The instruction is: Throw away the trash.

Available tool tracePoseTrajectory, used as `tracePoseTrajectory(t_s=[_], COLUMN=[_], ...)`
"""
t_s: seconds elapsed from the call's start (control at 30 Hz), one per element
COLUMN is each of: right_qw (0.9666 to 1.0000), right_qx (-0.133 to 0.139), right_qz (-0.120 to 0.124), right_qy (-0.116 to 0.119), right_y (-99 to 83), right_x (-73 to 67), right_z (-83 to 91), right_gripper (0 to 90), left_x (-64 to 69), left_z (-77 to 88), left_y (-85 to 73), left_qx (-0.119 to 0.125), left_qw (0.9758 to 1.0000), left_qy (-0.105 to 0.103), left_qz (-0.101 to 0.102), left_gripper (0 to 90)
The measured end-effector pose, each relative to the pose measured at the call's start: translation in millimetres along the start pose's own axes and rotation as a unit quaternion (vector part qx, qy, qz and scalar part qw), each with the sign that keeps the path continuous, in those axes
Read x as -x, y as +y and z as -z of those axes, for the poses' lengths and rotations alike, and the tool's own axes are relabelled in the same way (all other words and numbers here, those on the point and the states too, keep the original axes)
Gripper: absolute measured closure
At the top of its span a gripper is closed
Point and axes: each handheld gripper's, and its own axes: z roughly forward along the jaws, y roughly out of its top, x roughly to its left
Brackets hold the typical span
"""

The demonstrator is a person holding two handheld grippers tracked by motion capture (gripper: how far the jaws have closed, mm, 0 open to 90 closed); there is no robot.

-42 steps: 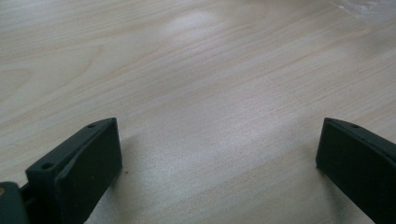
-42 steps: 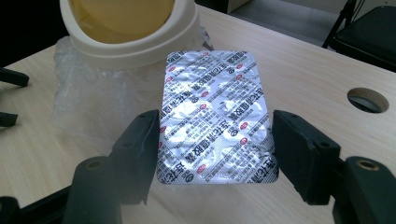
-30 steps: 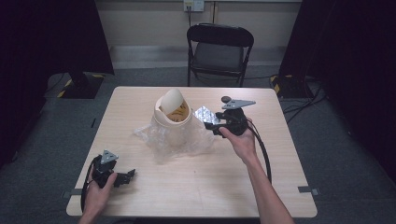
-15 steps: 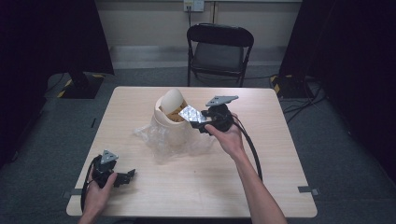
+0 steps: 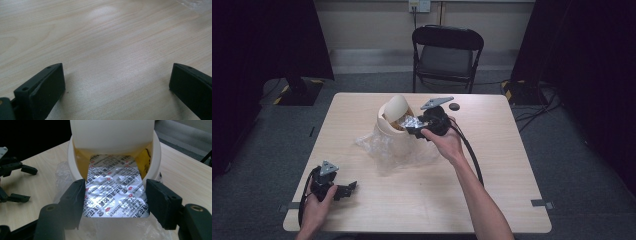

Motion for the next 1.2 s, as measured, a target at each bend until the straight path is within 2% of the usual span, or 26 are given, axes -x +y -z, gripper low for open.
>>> tracePoseTrajectory(t_s=[0.3,0.33,0.37,0.53,0.57,0.7,0.83,0.9,0.97,1.03,1.07,1.17,1.2], right_qw=[1.0000,0.9999,0.9999,1.0000,0.9999,0.9999,0.9999,0.9998,0.9999,0.9998,0.9998,0.9994,0.9994], right_qx=[0.000,-0.002,0.001,-0.007,-0.014,-0.016,-0.013,0.005,0.006,0.007,0.007,0.012,0.012], right_qz=[-0.004,-0.007,-0.004,0.004,0.003,-0.006,-0.010,-0.016,-0.015,-0.019,-0.019,-0.028,-0.028], right_qy=[0.006,0.009,0.013,0.002,-0.002,-0.002,0.003,0.009,0.007,0.001,0.001,-0.016,-0.016], right_y=[10.0,11.1,13.5,19.2,19.2,17.1,16.3,16.9,17.1,16.2,16.2,12.7,12.7], right_x=[-0.7,-0.6,-0.8,-3.0,-2.9,-1.3,-0.4,-0.6,-0.5,1.1,1.1,6.5,6.5], right_z=[-10.1,-12.6,-16.8,-24.4,-28.4,-33.1,-31.6,-24.9,-23.5,-18.1,-18.1,-10.1,-10.1], right_gripper=[34.8,36.3,50.7,51.7,55.8,56.9,55.8,52.2,50.6,42.2,42.2,32.3,32.3], left_x=[0.0,0.0,0.0,-0.1,-0.1,0.0,-0.1,0.0,0.0,0.0,0.0,0.0,0.0], left_z=[0.0,0.0,0.0,0.0,0.0,0.0,0.0,0.0,0.0,0.0,0.0,0.0,0.0], left_y=[0.0,0.0,0.0,0.0,0.0,0.0,0.0,0.0,0.0,0.0,0.0,0.0,0.0], left_qx=[0.000,0.000,0.000,0.000,0.000,0.000,0.000,0.000,0.000,0.000,0.000,0.000,0.000], left_qw=[1.0000,1.0000,1.0000,1.0000,1.0000,1.0000,1.0000,1.0000,1.0000,1.0000,1.0000,1.0000,1.0000], left_qy=[0.000,0.000,0.000,0.000,0.000,0.000,0.000,0.000,0.000,0.000,0.000,0.000,0.000], left_qz=[0.000,0.000,0.000,0.000,-0.001,0.000,0.000,0.000,0.000,0.000,0.000,0.000,0.000], left_gripper=[0.0,0.0,0.0,0.0,0.0,0.0,0.0,0.0,0.0,0.0,0.0,0.0,0.0])
